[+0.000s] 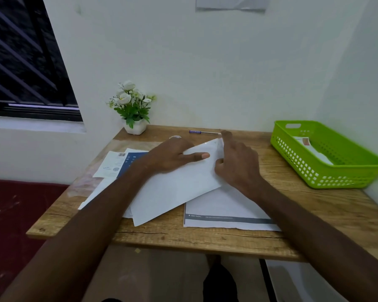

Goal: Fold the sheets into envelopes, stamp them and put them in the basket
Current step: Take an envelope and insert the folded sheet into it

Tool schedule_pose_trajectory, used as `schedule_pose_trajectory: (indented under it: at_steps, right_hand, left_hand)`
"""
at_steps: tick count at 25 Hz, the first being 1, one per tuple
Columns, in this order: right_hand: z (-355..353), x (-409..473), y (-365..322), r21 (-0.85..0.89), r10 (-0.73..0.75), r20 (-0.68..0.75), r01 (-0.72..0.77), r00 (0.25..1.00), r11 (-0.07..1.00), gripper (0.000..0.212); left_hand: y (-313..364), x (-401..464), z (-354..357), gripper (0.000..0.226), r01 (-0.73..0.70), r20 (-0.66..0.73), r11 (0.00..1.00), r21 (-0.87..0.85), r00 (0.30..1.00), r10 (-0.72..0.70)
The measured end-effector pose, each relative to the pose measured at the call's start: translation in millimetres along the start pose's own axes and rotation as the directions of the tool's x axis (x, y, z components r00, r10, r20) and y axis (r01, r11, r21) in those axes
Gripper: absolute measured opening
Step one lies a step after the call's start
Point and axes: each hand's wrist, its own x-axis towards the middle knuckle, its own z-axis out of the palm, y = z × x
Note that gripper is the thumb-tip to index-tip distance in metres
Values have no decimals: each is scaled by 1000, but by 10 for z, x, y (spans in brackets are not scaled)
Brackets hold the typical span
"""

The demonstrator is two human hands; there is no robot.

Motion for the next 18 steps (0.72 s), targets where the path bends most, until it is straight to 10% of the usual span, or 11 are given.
schedule_pose_trajectory:
  at_steps: [11, 18]
  right_hand:
    - [11, 83, 174, 254, 181, 136, -211, 974, 944, 23]
    - [-7, 168, 312, 768, 164, 495, -518, 853, 376, 23]
  left_hand:
    - [-38, 29, -96, 45, -53, -15, 996, -74, 999, 52]
    - [-172, 14, -171, 28, 68, -133, 998, 0, 989, -68]
